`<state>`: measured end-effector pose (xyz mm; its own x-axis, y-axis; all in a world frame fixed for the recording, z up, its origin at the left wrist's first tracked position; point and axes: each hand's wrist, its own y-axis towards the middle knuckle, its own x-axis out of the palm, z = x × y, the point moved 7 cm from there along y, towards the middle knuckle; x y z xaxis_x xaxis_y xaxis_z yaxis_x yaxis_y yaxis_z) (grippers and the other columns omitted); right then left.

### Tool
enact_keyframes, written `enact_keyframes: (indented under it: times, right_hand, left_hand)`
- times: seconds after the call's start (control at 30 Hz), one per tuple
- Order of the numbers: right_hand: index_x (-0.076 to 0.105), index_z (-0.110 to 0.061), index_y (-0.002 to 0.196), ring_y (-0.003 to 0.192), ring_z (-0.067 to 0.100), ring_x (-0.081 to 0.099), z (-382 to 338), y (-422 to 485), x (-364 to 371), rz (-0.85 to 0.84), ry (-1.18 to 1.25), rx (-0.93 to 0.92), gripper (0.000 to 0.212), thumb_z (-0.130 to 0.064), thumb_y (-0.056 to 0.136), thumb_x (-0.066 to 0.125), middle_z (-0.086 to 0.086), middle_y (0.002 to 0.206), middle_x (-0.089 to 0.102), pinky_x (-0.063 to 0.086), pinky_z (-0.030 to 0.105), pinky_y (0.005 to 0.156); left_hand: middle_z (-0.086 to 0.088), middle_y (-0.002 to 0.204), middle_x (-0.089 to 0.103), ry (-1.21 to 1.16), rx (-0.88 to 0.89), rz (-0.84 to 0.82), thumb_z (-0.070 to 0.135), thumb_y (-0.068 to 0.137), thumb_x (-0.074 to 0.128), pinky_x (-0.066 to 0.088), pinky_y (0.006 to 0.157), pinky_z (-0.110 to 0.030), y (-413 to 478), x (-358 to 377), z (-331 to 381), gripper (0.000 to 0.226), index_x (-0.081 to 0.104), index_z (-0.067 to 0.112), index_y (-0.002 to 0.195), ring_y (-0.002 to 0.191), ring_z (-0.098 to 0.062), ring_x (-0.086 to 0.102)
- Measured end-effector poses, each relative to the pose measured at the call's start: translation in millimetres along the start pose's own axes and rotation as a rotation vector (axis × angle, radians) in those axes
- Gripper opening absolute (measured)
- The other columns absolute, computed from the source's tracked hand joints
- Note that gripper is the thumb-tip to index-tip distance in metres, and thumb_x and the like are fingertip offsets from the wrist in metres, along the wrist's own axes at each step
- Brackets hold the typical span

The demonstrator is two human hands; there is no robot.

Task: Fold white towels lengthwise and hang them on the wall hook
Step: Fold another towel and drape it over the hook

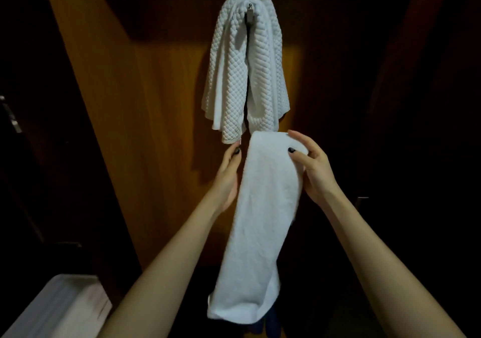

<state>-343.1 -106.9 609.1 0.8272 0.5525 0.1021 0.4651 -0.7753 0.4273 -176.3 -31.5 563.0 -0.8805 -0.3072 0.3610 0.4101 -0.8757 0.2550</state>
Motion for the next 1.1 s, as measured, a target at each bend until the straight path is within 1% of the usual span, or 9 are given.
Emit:
enact_keyframes:
  times: [0.13, 0.27, 0.37, 0.47, 0.6, 0.67, 0.8, 0.97, 1.1]
  right_hand:
    - [0.067, -0.044, 0.110, 0.111, 0.005, 0.054, 13.9, -3.2, -4.4, 0.024, -0.024, 0.037, 0.039, -0.015, 0.083, 0.066, -0.025, 0.114, 0.060, 0.049, 0.028, 0.087]
    - [0.066, -0.046, 0.110, 0.112, 0.008, 0.052, 19.9, -5.0, -1.8, 0.011, -0.028, 0.063, 0.041, -0.017, 0.081, 0.069, -0.028, 0.113, 0.057, 0.050, 0.026, 0.085]
    - [0.066, -0.046, 0.110, 0.111, 0.010, 0.056, 22.6, -7.0, -3.6, 0.005, -0.008, 0.076, 0.042, -0.015, 0.081, 0.069, -0.019, 0.119, 0.056, 0.053, 0.021, 0.076]
    - [0.066, -0.045, 0.112, 0.109, 0.012, 0.059, 28.1, -8.9, -6.8, -0.013, 0.095, 0.129, 0.047, -0.007, 0.084, 0.066, -0.012, 0.124, 0.055, 0.054, 0.019, 0.072]
    - [0.067, -0.040, 0.112, 0.108, 0.017, 0.064, 33.4, -5.2, -13.1, -0.010, 0.232, 0.183, 0.048, -0.001, 0.085, 0.061, -0.002, 0.128, 0.056, 0.056, 0.028, 0.074]
    - [0.066, -0.034, 0.114, 0.107, 0.019, 0.066, 35.9, -0.2, -20.8, 0.038, 0.383, 0.202, 0.047, 0.003, 0.087, 0.058, 0.000, 0.124, 0.062, 0.057, 0.031, 0.077]
    - [0.066, -0.026, 0.117, 0.107, 0.025, 0.068, 39.6, 8.4, -33.0, 0.080, 0.707, 0.216, 0.044, 0.003, 0.086, 0.057, 0.004, 0.116, 0.071, 0.058, 0.033, 0.077]
    - [0.060, -0.023, 0.124, 0.102, 0.022, 0.070, 35.8, 13.3, -33.1, 0.021, 0.787, 0.200, 0.049, 0.002, 0.082, 0.060, 0.006, 0.117, 0.071, 0.058, 0.030, 0.071]
    - [0.072, -0.022, 0.115, 0.096, 0.022, 0.070, 36.6, 13.8, -35.5, 0.007, 0.812, 0.214, 0.042, 0.004, 0.086, 0.057, 0.010, 0.121, 0.068, 0.058, 0.030, 0.068]
  left_hand:
    - [-0.007, 0.123, 0.063, 0.011, -0.023, 0.032, 0.016, 0.093, 0.058, 0.054, 0.076, -0.024, -32.0, -9.1, -16.8, 0.034, 0.053, 0.036, 0.121, 0.107, -0.012, 0.064]
    - [-0.005, 0.112, 0.068, 0.098, -0.064, -0.009, 0.012, 0.090, 0.061, 0.051, 0.065, -0.013, -50.1, -9.8, -22.4, 0.040, 0.050, 0.038, 0.118, 0.094, -0.005, 0.067]
    - [-0.002, 0.097, 0.072, 0.087, -0.064, -0.109, 0.009, 0.087, 0.064, 0.052, 0.069, -0.020, -57.5, -1.9, -25.1, 0.043, 0.048, 0.036, 0.117, 0.091, -0.012, 0.068]
    - [-0.004, 0.096, 0.067, -0.041, -0.043, -0.085, 0.006, 0.081, 0.065, 0.051, 0.075, -0.023, -61.9, -2.7, -26.2, 0.032, 0.055, 0.026, 0.105, 0.092, -0.014, 0.062]
    - [0.004, 0.092, 0.070, 0.037, -0.076, -0.163, -0.009, 0.086, 0.056, 0.052, 0.074, -0.020, -63.8, 2.4, -28.2, 0.030, 0.058, 0.015, 0.104, 0.090, -0.009, 0.065]
    - [-0.002, 0.093, 0.069, 0.007, -0.094, -0.170, -0.011, 0.085, 0.056, 0.052, 0.073, -0.020, -65.0, 4.3, -28.4, 0.032, 0.058, 0.014, 0.105, 0.087, -0.011, 0.064]
    - [0.004, 0.093, 0.068, 0.103, -0.040, -0.167, 0.000, 0.084, 0.065, 0.047, 0.067, -0.017, -69.4, 16.7, -27.7, 0.025, 0.062, 0.018, 0.101, 0.081, -0.005, 0.060]
    - [0.008, 0.101, 0.063, 0.289, 0.032, -0.176, 0.004, 0.085, 0.068, 0.047, 0.093, -0.023, -72.8, 37.8, -35.3, 0.026, 0.062, 0.024, 0.101, 0.099, -0.006, 0.060]
    - [0.005, 0.090, 0.057, 0.366, 0.112, -0.211, 0.000, 0.082, 0.068, 0.044, 0.078, -0.013, -76.4, 49.8, -42.2, 0.044, 0.052, 0.034, 0.105, 0.084, 0.002, 0.057]
